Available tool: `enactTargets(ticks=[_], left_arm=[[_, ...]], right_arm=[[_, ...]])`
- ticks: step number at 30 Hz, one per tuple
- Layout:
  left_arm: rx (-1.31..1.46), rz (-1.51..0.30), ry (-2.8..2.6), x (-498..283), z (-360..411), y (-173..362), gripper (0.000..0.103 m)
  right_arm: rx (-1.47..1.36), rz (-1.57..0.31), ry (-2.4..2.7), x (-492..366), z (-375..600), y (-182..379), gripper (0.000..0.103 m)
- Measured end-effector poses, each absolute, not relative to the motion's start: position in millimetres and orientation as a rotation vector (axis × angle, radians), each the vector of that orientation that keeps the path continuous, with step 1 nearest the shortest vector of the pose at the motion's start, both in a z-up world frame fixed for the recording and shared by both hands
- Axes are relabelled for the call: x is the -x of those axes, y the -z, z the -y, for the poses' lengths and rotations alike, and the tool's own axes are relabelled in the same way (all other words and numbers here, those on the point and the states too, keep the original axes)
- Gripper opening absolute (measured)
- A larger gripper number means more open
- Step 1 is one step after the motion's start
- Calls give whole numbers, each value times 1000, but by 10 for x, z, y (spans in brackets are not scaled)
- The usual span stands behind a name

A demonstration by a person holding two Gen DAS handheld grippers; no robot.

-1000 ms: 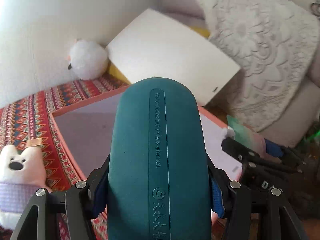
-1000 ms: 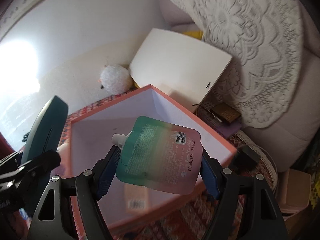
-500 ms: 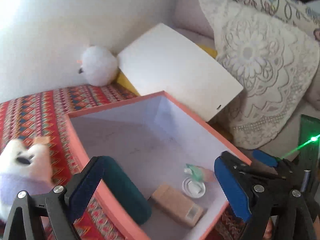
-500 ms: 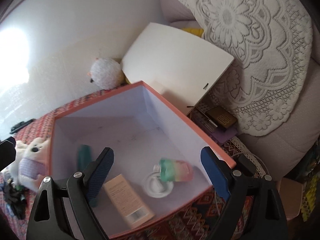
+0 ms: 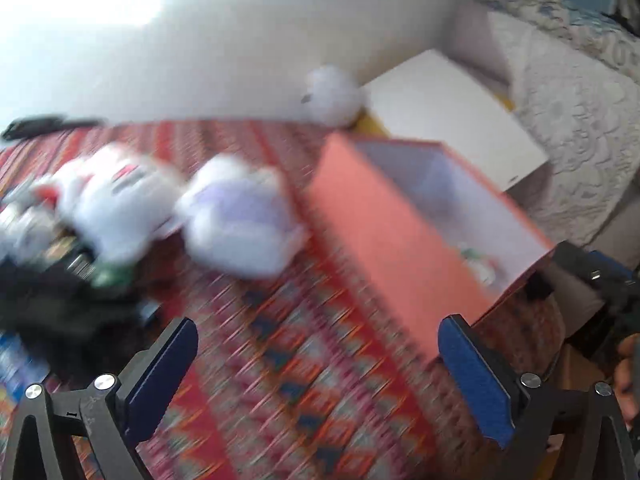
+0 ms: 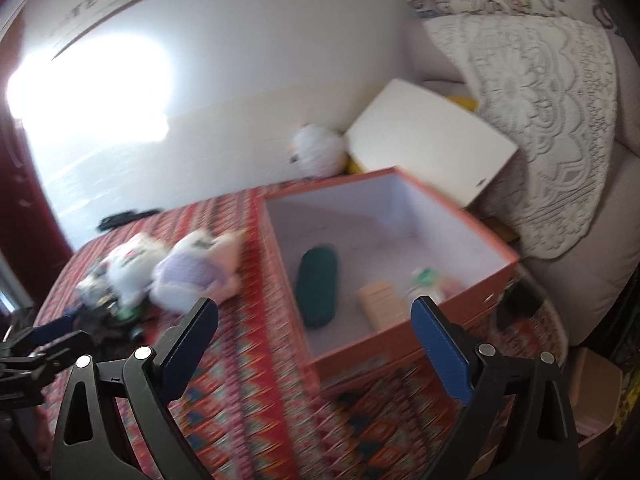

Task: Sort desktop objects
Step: 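Withdraw both tools from the shoebox back toward the bed, then grasp the blue battery blister pack with the left tool while the right tool grasps the dark glass bottle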

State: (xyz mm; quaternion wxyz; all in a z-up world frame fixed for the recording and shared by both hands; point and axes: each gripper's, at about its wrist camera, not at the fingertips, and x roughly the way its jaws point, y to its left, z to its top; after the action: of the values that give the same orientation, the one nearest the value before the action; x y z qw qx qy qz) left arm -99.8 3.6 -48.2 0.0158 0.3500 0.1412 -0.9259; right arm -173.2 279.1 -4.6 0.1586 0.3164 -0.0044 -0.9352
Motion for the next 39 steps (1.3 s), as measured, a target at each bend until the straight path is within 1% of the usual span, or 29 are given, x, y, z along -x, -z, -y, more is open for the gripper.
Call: enactTargets(ticks=[3,8,11,13,17,19,25,28,32,36,37,38,39], left_arm=[[-1113,-430,2775,728,300,731,102],[-1138,-479,2604,357,894,1153,102],[-1146,-443,2528,230,1164,1352,102],[-1159,-350,2509,227,1304,1463,102],[-1255,-15,2485,342,1472,1681,102],[-1330,71,2477,457,1600,1831,102],[-1439,58,2520,833,1973,2129,102],[-1446,1,2593,1024,2128,2160,102],[-1430,55,2664,1216,2119,2199,102],[-1388,51,2718,1333,2124,2215,102],[-1382,41,2724,1357,2132,2216,98],[-1377,26,2730,1381,2141,2213,93],[-1374,10,2736,1398,2149,2207,92]], right_arm=[[-946,-26,2603,1520,-2435,187,99],[-1043,-66,2473,1288,-1823,523,99],[-1103,-76,2386,1221,-1458,736,99],[-1131,-81,2325,1210,-1229,846,99],[-1174,-92,2252,1282,-844,997,98],[-1172,-109,2247,1355,-684,1031,98],[-1196,-130,2219,1631,-349,1181,98],[-1227,-158,2198,1842,-191,1326,97],[-1301,-214,2208,2247,69,1584,87],[-1342,-216,2206,2620,336,1747,86],[-1345,-224,2182,2686,428,1781,86],[-1348,-234,2158,2742,515,1814,85],[-1350,-249,2134,2761,581,1842,84]])
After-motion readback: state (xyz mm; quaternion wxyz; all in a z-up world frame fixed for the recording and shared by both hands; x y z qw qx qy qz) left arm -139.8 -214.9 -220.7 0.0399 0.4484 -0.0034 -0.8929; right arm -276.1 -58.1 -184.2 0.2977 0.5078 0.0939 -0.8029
